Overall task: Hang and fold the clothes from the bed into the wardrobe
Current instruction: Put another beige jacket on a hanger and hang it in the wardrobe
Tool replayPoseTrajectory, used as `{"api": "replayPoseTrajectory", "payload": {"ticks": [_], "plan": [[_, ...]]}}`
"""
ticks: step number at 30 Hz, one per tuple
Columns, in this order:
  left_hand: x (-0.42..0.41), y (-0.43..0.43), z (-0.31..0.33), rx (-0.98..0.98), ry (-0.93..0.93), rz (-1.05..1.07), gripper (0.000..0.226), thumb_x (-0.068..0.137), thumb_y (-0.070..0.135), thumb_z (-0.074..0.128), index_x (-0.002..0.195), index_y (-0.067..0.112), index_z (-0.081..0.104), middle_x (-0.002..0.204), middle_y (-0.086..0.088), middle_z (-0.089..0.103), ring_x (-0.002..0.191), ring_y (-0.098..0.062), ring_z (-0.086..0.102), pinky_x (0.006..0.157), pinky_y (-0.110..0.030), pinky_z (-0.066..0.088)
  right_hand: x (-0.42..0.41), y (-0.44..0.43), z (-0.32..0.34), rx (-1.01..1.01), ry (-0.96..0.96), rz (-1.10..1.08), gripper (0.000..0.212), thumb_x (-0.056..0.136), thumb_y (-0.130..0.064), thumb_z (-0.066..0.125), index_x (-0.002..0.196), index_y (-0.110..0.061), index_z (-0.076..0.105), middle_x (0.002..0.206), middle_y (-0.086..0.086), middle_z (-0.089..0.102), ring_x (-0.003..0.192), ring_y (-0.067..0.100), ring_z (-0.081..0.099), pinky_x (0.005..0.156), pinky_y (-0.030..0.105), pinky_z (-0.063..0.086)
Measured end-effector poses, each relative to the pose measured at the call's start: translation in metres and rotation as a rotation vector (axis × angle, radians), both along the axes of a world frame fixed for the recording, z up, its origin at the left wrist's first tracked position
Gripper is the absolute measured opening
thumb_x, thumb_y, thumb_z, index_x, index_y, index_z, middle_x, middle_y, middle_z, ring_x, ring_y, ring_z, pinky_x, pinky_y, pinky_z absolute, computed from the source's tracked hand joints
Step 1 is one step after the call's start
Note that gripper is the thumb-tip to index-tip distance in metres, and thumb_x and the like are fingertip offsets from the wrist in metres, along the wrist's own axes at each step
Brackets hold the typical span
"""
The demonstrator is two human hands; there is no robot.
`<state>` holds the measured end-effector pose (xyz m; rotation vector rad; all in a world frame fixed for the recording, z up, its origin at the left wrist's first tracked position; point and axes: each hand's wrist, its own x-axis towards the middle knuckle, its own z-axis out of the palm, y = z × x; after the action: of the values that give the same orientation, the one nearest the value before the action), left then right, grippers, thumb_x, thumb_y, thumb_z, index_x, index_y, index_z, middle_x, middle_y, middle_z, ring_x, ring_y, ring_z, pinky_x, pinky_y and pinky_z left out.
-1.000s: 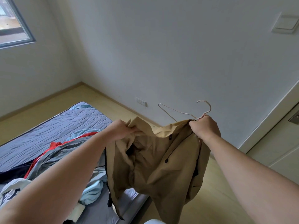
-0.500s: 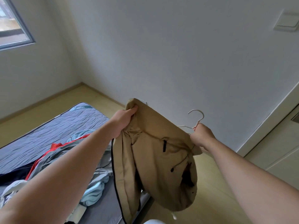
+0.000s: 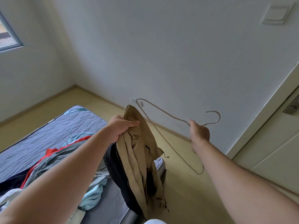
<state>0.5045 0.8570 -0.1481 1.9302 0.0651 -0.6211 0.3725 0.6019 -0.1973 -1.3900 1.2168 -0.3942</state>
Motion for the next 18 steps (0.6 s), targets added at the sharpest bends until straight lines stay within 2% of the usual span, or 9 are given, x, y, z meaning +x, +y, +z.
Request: {"api": "replayPoseTrajectory", "payload": {"ticks": [2,4,7,9,12,14,16,18], "plan": [[0.005,0.008,0.0,-0.043,0.001,0.067,0.053,0.06,0.026,0.098,0.101,0.007,0.07,0.085,-0.014,0.078,0.078,-0.03,0.077,0.074,-0.049,0.063,-0.003,0.004,-0.006,0.113,-0.015,-0.03,0.019,0.073,-0.029,0.065,0.071,-0.011,0.059,0.068,0.006,0.059,0.059,0.025,0.052,0.054,0.031,0.038],[0.01,0.016,0.002,-0.083,-0.022,0.132,0.049,0.062,0.023,0.097,0.101,0.009,0.07,0.087,-0.013,0.078,0.079,-0.03,0.077,0.074,-0.049,0.063,-0.004,0.007,-0.012,0.112,0.03,-0.006,0.011,0.067,-0.021,0.063,0.069,-0.011,0.059,0.062,0.004,0.054,0.054,0.023,0.047,0.052,0.031,0.035],[0.017,0.028,0.006,-0.107,-0.112,0.182,0.035,0.069,0.019,0.093,0.097,0.014,0.072,0.083,-0.009,0.078,0.073,-0.024,0.077,0.064,-0.037,0.062,-0.006,0.015,-0.015,-0.057,0.122,0.087,0.017,0.072,-0.022,0.062,0.067,-0.006,0.058,0.064,0.005,0.06,0.055,0.025,0.055,0.05,0.026,0.038],[0.018,0.033,0.008,-0.08,-0.21,0.181,0.028,0.071,0.019,0.09,0.093,0.019,0.074,0.079,-0.003,0.078,0.068,-0.017,0.076,0.059,-0.028,0.06,-0.005,0.021,-0.017,-0.194,0.173,0.194,0.024,0.08,-0.026,0.059,0.073,-0.004,0.059,0.074,0.007,0.065,0.068,0.029,0.062,0.054,0.029,0.042],[0.016,0.035,0.017,0.081,-0.45,0.065,0.02,0.073,0.026,0.087,0.087,0.024,0.074,0.07,0.01,0.075,0.062,-0.006,0.071,0.049,-0.015,0.051,0.0,0.036,-0.013,-0.387,0.189,0.38,0.037,0.095,-0.035,0.052,0.075,-0.005,0.058,0.081,0.011,0.064,0.083,0.035,0.063,0.066,0.031,0.042],[0.012,0.032,0.022,0.299,-0.655,-0.043,0.019,0.074,0.032,0.084,0.083,0.024,0.069,0.067,0.008,0.07,0.064,-0.011,0.066,0.05,-0.023,0.045,0.005,0.052,-0.005,-0.488,0.182,0.514,0.056,0.102,-0.05,0.041,0.067,-0.008,0.055,0.072,0.008,0.061,0.077,0.032,0.06,0.065,0.031,0.037],[0.004,0.028,0.026,0.514,-0.847,-0.115,0.024,0.076,0.035,0.08,0.08,0.021,0.061,0.069,0.006,0.061,0.069,-0.022,0.059,0.053,-0.029,0.036,0.012,0.068,0.003,-0.452,0.15,0.627,0.063,0.103,-0.056,0.03,0.07,-0.009,0.056,0.072,0.006,0.059,0.077,0.03,0.058,0.065,0.032,0.037],[-0.004,0.025,0.027,0.611,-0.943,-0.128,0.027,0.078,0.035,0.077,0.081,0.02,0.055,0.07,0.004,0.057,0.071,-0.027,0.054,0.057,-0.032,0.033,0.018,0.081,0.011,-0.321,0.119,0.701,0.054,0.104,-0.048,0.03,0.077,-0.01,0.056,0.083,0.01,0.061,0.084,0.031,0.058,0.07,0.034,0.042]]}}
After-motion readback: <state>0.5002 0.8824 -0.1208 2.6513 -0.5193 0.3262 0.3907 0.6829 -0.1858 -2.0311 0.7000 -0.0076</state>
